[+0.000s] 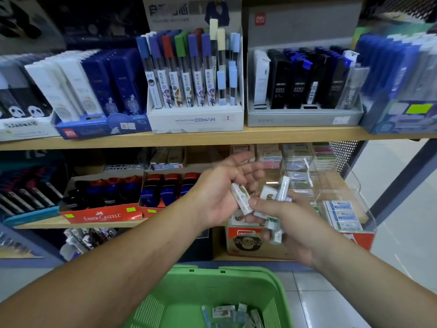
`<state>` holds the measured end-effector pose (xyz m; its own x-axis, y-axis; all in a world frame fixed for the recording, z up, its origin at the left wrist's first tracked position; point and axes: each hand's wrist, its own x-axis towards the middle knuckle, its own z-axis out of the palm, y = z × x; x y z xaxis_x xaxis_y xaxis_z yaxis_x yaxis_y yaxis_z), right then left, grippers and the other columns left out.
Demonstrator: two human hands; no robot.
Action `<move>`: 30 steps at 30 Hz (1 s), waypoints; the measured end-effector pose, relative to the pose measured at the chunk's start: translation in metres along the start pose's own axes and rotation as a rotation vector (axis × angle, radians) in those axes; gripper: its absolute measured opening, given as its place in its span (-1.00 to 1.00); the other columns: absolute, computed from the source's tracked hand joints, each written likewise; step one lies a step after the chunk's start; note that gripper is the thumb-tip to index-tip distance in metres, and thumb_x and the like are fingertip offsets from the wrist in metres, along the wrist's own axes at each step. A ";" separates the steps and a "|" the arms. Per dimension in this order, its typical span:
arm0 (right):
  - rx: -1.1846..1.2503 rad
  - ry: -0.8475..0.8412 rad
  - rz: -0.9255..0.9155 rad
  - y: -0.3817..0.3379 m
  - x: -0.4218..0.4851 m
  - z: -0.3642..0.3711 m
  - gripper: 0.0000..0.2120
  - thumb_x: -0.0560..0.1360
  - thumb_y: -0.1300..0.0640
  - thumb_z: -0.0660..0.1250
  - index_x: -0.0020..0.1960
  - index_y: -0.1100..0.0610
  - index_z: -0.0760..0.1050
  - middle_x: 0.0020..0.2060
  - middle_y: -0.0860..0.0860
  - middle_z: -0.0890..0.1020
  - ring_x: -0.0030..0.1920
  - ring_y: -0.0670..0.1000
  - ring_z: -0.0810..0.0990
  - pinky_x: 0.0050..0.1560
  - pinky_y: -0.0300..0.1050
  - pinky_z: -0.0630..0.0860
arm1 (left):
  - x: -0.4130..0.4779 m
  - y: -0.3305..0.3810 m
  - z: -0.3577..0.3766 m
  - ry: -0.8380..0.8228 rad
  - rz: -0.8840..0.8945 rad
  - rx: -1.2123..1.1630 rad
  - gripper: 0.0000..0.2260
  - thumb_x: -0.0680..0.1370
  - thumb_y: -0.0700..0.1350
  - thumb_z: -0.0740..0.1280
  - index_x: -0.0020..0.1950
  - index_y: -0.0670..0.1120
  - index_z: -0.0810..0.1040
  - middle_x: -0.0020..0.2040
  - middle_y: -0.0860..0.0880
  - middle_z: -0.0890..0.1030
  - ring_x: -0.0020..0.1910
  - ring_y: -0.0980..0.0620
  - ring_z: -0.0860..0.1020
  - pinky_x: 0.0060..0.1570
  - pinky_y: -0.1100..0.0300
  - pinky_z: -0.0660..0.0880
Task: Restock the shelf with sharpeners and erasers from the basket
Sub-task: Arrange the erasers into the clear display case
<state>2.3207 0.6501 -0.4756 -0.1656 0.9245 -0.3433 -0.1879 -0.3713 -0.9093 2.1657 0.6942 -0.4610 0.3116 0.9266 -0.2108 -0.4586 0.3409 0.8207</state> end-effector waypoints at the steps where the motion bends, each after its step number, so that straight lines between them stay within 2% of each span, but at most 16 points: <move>1: 0.023 0.016 0.002 -0.001 0.000 -0.001 -0.69 0.48 0.28 0.53 0.20 0.23 0.59 -0.07 0.15 0.77 -0.15 0.08 0.76 -0.38 -0.12 0.42 | -0.001 0.000 -0.001 -0.002 0.015 -0.021 -0.44 0.48 -0.47 0.09 0.44 -0.16 0.44 0.17 -0.17 0.68 0.15 -0.04 0.63 0.02 0.09 0.56; 3: 0.029 0.064 -0.020 -0.002 0.000 -0.004 -0.72 0.48 0.32 0.53 0.15 0.21 0.57 -0.12 0.16 0.77 -0.21 0.06 0.73 -0.38 -0.11 0.41 | -0.002 -0.001 -0.006 -0.001 0.011 0.002 -0.54 0.56 -0.40 0.14 0.43 -0.15 0.46 0.25 -0.18 0.66 0.27 -0.09 0.62 0.15 0.02 0.57; 5: 0.006 0.112 -0.048 0.000 0.001 -0.008 -0.74 0.48 0.33 0.53 0.11 0.18 0.57 -0.14 0.13 0.77 -0.22 0.06 0.72 -0.36 -0.09 0.43 | -0.005 -0.003 -0.016 0.036 -0.010 0.296 -0.71 0.65 -0.27 0.22 0.34 -0.12 0.56 0.20 -0.18 0.67 0.19 -0.09 0.64 0.14 0.00 0.59; 7: -0.009 0.135 -0.064 0.002 0.003 -0.010 -0.76 0.48 0.31 0.54 0.10 0.17 0.60 -0.14 0.11 0.78 -0.18 0.08 0.72 -0.35 -0.09 0.45 | -0.008 -0.003 -0.028 0.050 -0.001 0.669 -0.82 0.65 -0.19 0.34 0.20 -0.07 0.66 0.04 -0.13 0.70 -0.06 0.02 0.63 -0.04 0.09 0.57; 8: -0.009 0.142 -0.067 0.003 0.005 -0.010 -0.76 0.47 0.30 0.54 0.11 0.18 0.61 -0.13 0.11 0.78 -0.16 0.09 0.72 -0.35 -0.09 0.45 | -0.009 0.000 -0.033 0.031 0.005 0.733 -0.84 0.63 -0.19 0.38 0.17 -0.06 0.67 -0.05 -0.11 0.68 -0.18 0.07 0.58 -0.17 0.14 0.52; 10: 0.012 0.159 -0.074 0.003 0.009 -0.010 -0.74 0.47 0.27 0.55 0.13 0.20 0.61 -0.10 0.12 0.78 -0.14 0.10 0.73 -0.34 -0.08 0.44 | -0.008 0.010 -0.039 0.047 0.023 0.717 -0.81 0.61 -0.24 0.40 0.19 -0.05 0.66 -0.13 -0.08 0.64 -0.30 0.10 0.51 -0.33 0.21 0.42; 12: 0.057 0.192 -0.076 0.004 0.014 -0.011 -0.76 0.48 0.26 0.55 0.12 0.19 0.61 -0.08 0.13 0.78 -0.16 0.09 0.73 -0.31 -0.05 0.45 | 0.000 0.020 -0.043 0.204 0.100 0.768 -0.81 0.60 -0.23 0.41 0.17 0.00 0.66 -0.12 -0.03 0.67 -0.27 0.11 0.56 -0.36 0.25 0.46; 14: 0.078 0.217 -0.087 0.003 0.017 -0.013 -0.80 0.50 0.27 0.53 0.09 0.19 0.60 -0.07 0.15 0.77 -0.18 0.09 0.71 -0.28 -0.02 0.45 | 0.015 0.024 -0.045 0.390 0.208 0.887 -0.89 0.57 -0.16 0.47 0.07 -0.01 0.68 -0.08 0.00 0.69 -0.15 0.11 0.63 -0.25 0.32 0.55; 15: 0.081 0.221 -0.091 0.003 0.017 -0.014 -0.82 0.50 0.28 0.52 0.07 0.19 0.60 -0.08 0.15 0.77 -0.18 0.09 0.71 -0.28 -0.03 0.44 | 0.023 0.024 -0.046 0.432 0.243 0.947 -0.92 0.54 -0.14 0.50 0.01 -0.01 0.68 -0.07 0.00 0.70 -0.10 0.11 0.65 -0.18 0.34 0.57; 20: 0.103 0.251 -0.106 0.004 0.017 -0.020 -0.82 0.49 0.29 0.53 -0.01 0.10 0.60 -0.17 0.07 0.77 -0.20 0.10 0.74 -0.30 -0.06 0.46 | 0.061 0.017 -0.035 0.308 0.148 1.357 -0.91 0.53 -0.10 0.50 -0.06 0.10 0.66 -0.06 0.16 0.66 -0.04 0.19 0.61 -0.13 0.33 0.52; 22: 0.110 0.248 -0.101 0.004 0.017 -0.022 -0.83 0.49 0.29 0.52 -0.01 0.10 0.60 -0.17 0.07 0.77 -0.20 0.09 0.75 -0.35 -0.08 0.46 | 0.071 0.017 -0.031 0.273 0.125 1.578 -0.95 0.56 -0.02 0.46 -0.04 0.14 0.64 -0.02 0.21 0.63 -0.01 0.17 0.58 -0.04 0.22 0.55; 25: 0.115 0.220 -0.065 0.003 0.017 -0.026 -0.83 0.49 0.30 0.51 0.02 0.13 0.59 -0.11 0.11 0.78 -0.19 0.08 0.75 -0.39 -0.10 0.43 | 0.082 0.018 -0.029 0.249 0.091 1.767 -0.95 0.61 0.07 0.37 -0.01 0.16 0.62 0.00 0.20 0.60 0.01 0.11 0.57 0.04 0.09 0.58; 27: 0.121 0.195 -0.039 0.003 0.016 -0.027 -0.82 0.50 0.29 0.50 0.07 0.16 0.60 -0.10 0.13 0.78 -0.17 0.09 0.76 -0.42 -0.11 0.42 | 0.088 0.014 -0.029 0.224 0.088 1.945 -0.88 0.64 0.03 0.30 0.03 0.16 0.64 0.01 0.15 0.62 0.01 0.05 0.59 -0.06 0.09 0.58; 30: 0.123 0.155 -0.016 0.003 0.017 -0.026 -0.76 0.51 0.28 0.48 0.17 0.21 0.60 -0.08 0.13 0.77 -0.14 0.09 0.76 -0.45 -0.12 0.40 | 0.097 0.006 -0.031 0.196 0.135 2.160 -0.82 0.63 -0.14 0.25 -0.06 0.07 0.59 -0.04 0.06 0.62 -0.06 0.00 0.57 -0.25 0.13 0.42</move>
<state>2.3429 0.6674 -0.4904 -0.0126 0.9289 -0.3700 -0.3082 -0.3556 -0.8824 2.1673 0.7906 -0.4927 0.2369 0.9708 -0.0376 0.9706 -0.2382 -0.0340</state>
